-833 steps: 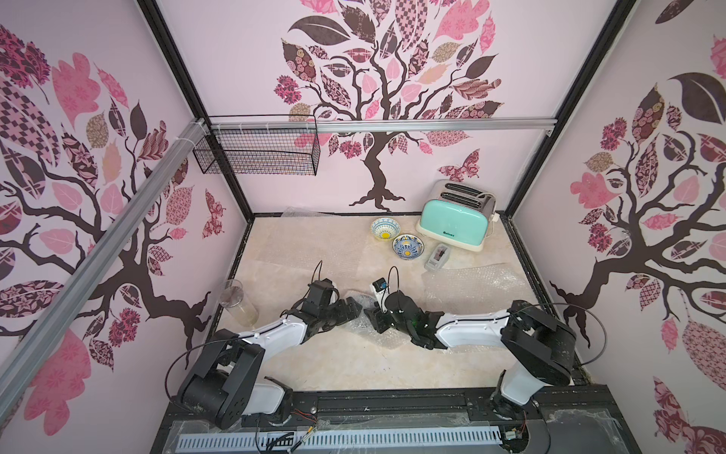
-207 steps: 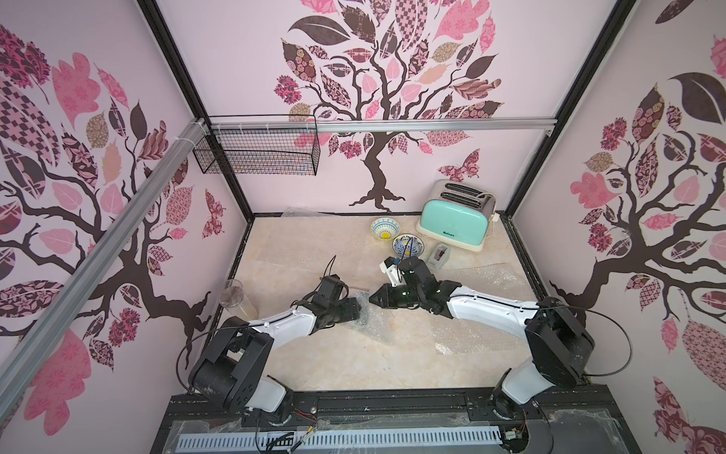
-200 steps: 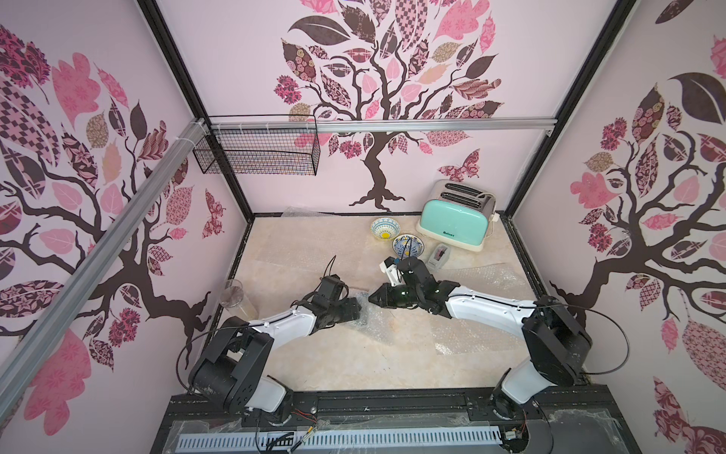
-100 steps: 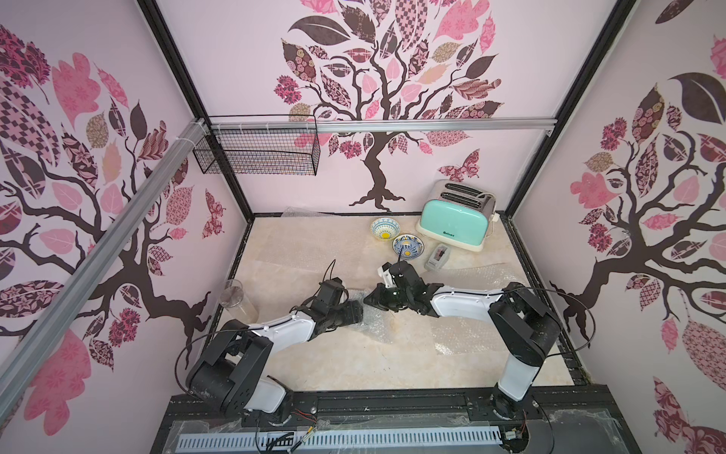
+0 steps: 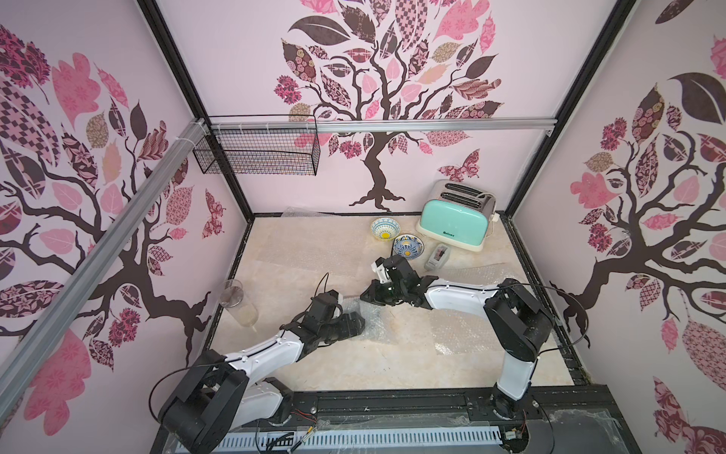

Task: Wrap bowls in bubble wrap
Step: Wrap the bowl in bubble wrap.

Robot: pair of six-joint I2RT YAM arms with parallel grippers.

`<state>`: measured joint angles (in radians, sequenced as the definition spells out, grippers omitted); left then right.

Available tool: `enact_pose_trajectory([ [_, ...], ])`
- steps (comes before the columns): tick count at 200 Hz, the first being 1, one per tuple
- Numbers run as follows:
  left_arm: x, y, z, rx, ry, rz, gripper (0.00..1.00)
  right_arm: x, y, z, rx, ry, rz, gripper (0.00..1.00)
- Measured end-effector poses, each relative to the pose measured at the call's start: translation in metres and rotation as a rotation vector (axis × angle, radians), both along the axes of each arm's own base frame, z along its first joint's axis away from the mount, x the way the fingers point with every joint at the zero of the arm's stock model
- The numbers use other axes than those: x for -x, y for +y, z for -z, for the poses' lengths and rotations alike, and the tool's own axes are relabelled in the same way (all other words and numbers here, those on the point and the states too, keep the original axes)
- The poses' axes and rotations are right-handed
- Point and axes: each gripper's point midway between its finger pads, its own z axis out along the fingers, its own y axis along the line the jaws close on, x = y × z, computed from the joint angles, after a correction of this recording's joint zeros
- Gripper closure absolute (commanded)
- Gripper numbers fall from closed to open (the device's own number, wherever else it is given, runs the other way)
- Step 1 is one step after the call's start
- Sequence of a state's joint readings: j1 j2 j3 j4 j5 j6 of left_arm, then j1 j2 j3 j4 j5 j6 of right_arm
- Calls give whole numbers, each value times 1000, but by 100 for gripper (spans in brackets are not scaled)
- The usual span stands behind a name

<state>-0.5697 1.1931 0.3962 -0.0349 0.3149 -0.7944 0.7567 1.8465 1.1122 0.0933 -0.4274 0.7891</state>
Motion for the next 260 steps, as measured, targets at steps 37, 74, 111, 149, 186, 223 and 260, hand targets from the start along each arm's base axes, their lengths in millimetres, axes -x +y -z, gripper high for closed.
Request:
enact_pose_trajectory([
  [37, 1, 4, -1, -12, 0, -15, 20, 8, 1, 10, 12, 24, -49, 94],
  [74, 0, 3, 13, -29, 33, -18, 27, 15, -1, 3, -3, 19, -75, 93],
  [111, -6, 1, 13, -27, 25, -27, 29, 21, -5, -21, -30, -19, -86, 94],
  [149, -7, 3, 14, -35, 24, -38, 33, 32, -4, -37, -66, -31, -117, 94],
  [186, -9, 2, 15, -32, 20, -41, 34, 47, 8, -23, -63, 2, -162, 93],
  [223, -9, 1, 14, -29, 21, -39, 30, 52, 15, 12, -16, 49, -170, 93],
  [260, -6, 3, 9, -23, 15, -38, 14, 48, 15, 21, -8, 57, -152, 90],
])
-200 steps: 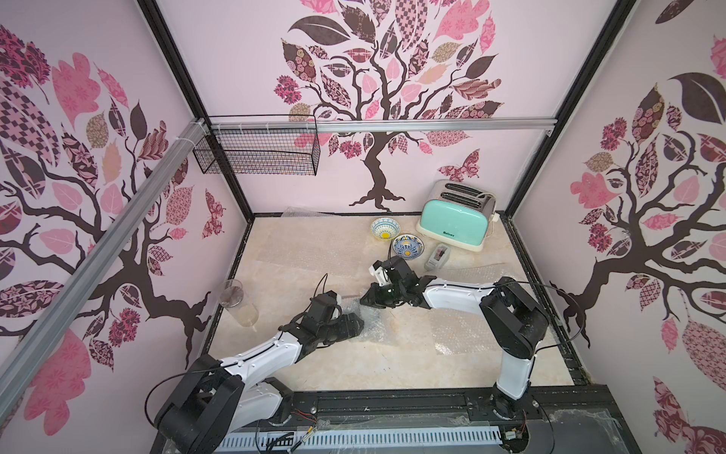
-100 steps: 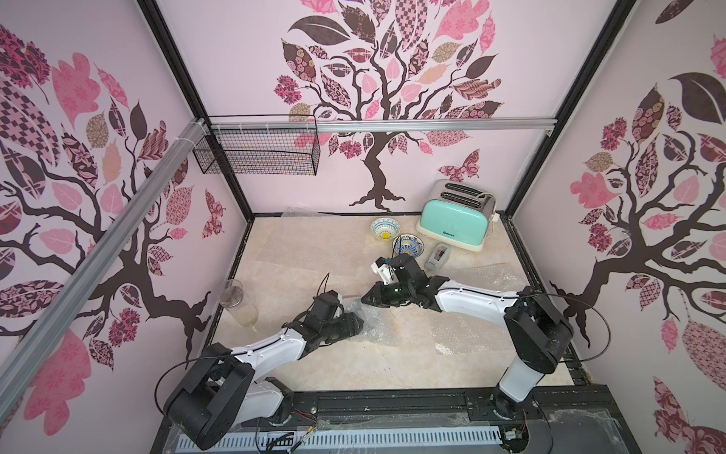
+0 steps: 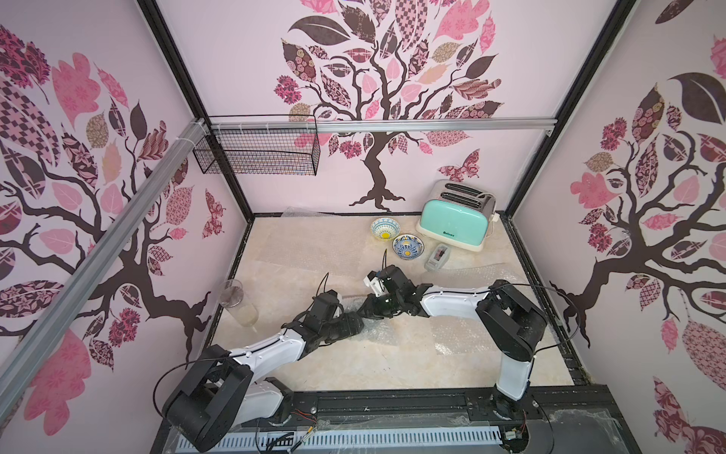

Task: Wrap bowls in bubble wrap
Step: Wrap the bowl in bubble wrap.

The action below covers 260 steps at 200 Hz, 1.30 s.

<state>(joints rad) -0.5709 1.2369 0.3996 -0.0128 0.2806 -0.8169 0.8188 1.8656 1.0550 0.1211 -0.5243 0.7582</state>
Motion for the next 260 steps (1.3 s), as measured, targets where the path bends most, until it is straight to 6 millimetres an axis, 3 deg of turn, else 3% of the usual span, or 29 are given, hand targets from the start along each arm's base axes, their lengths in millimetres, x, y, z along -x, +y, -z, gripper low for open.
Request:
enact_pose_trajectory([
  [28, 8, 6, -7, -3, -4, -3, 10, 1, 2, -1, -4, -2, -4, 88],
  [56, 9, 13, -33, 30, -61, -28, 7, 1, 2, -1, -4, -6, -5, 87],
  [91, -12, 46, -62, 73, -114, -178, 4, 2, 1, 0, 1, -23, -20, 85],
  [110, -23, 50, -66, 65, -96, -204, 3, 2, 1, 1, 5, -36, -33, 83],
  [175, -44, 30, -27, 32, 52, -140, 2, 6, 1, 3, 18, -81, -82, 80],
  [209, -49, 22, -18, 44, 76, -116, 2, 8, 0, 5, 27, -93, -99, 79],
  [260, -55, 17, -5, 41, 91, -88, 19, 11, -1, 6, 36, -105, -117, 77],
])
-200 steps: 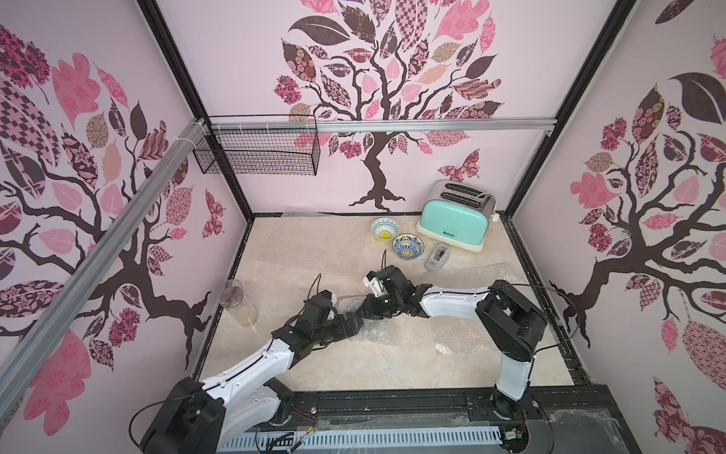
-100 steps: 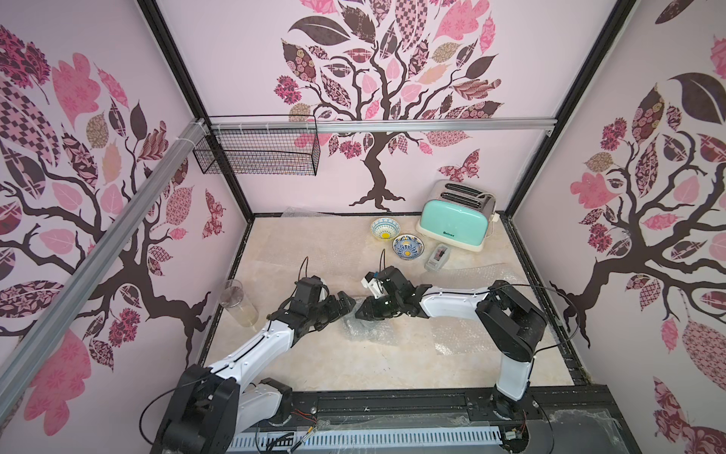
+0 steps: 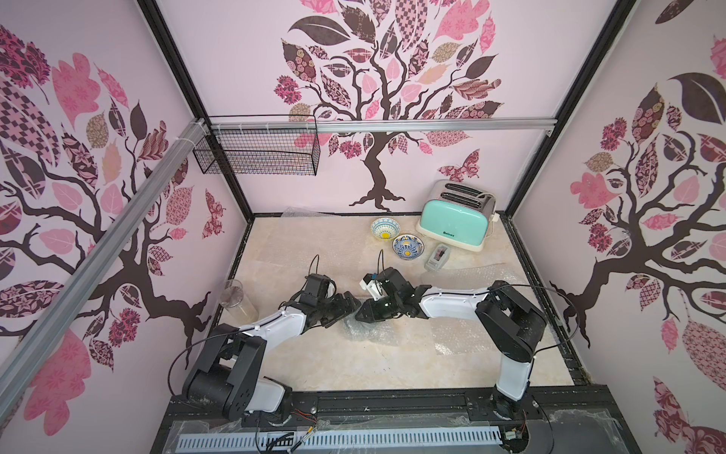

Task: Wrap bowls in bubble wrap
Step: Wrap the bowl in bubble wrap.

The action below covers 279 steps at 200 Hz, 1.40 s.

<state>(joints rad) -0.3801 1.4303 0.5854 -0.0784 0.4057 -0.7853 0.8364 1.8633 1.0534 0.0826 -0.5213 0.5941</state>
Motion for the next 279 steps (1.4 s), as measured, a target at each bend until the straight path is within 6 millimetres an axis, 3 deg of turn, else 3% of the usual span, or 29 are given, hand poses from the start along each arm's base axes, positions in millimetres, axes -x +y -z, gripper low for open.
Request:
enact_pose_trajectory([
  [17, -1, -2, 3, 3, 0, 8, 28, 1, -1, -1, 4, -6, -5, 74],
  [46, -1, -3, 5, 15, -8, 11, 32, 3, -5, -12, 7, -22, -9, 61],
  [84, 0, -2, 6, 20, -14, 6, 34, 6, -10, -55, -39, -96, -19, 47],
  [107, 2, -1, 4, 23, -22, 5, 34, 10, -14, -85, -91, -154, -27, 45],
  [126, 3, 0, 2, 23, -30, 3, 35, 16, -26, -95, -101, -200, -21, 50],
  [161, 5, 1, -2, 25, -39, -2, 36, 7, -46, -83, -28, -264, 64, 66],
  [210, 6, 1, -2, 25, -36, -2, 36, -12, -52, -52, 74, -259, 155, 76],
  [247, 6, 2, -1, 24, -35, -3, 37, -5, -40, -30, 91, -216, 104, 77],
  [279, 6, 2, -1, 24, -35, -2, 37, 14, -21, -31, 35, -205, 12, 76],
])
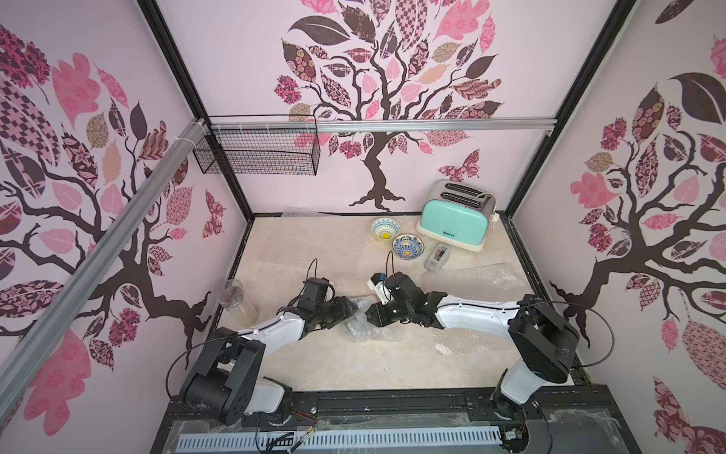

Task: Wrap bowls in bubble wrap
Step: Wrap the bowl in bubble wrap.

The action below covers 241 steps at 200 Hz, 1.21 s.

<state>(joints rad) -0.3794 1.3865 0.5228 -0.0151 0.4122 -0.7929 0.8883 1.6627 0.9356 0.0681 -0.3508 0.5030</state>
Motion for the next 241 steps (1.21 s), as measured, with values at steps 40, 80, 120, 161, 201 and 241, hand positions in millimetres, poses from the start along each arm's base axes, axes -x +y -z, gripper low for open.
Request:
enact_pose_trajectory([
  [40, 0, 0, 1, -1, 3, 0, 37, 17, 11, 0, -33, -3, -98, 71],
  [80, 0, 0, 2, -2, 6, 1, 35, 23, 14, 17, -9, 0, -150, 71],
  [120, 4, 1, 1, -7, 16, 1, 20, 24, 14, 25, 6, -17, -177, 68],
  [161, 10, 4, -27, 28, -42, -10, 7, 24, 13, 26, 12, -26, -191, 65],
  [201, 31, 8, -41, 87, -79, -19, 6, 25, 13, 27, 18, -27, -195, 64],
  [241, 53, 4, -24, 85, -14, 12, 5, 25, 12, 27, 18, -28, -198, 63],
])
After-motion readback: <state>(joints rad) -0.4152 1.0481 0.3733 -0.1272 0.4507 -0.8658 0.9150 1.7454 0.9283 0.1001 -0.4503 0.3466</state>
